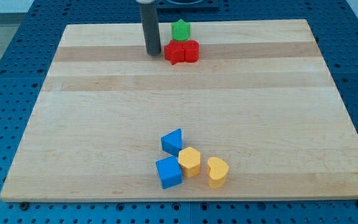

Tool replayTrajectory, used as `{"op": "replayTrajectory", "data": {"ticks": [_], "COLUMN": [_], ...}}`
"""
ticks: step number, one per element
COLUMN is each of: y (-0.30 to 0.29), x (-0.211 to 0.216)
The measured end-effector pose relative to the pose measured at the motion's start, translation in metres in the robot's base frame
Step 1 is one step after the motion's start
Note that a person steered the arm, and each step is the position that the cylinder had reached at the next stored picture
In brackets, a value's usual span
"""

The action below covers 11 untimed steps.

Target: Move the green star slightly left

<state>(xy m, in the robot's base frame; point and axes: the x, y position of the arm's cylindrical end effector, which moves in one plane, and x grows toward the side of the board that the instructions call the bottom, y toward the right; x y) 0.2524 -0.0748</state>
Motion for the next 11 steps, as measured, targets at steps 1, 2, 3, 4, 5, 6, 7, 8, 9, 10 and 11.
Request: {"op": "replayTrajectory", "data": {"ticks": [1, 2, 3, 4, 5, 6, 7, 8, 9, 10, 11], "y": [0.008, 0.022, 0.03, 0.061, 0.09, 0.07, 0.035, 0.029, 0.029, 0.046, 0.082], "x": [-0.059, -0.059, -0.059, -0.058, -0.059, -0.059, -0.06, -0.051, -0.043, -0.042, -0.04]}}
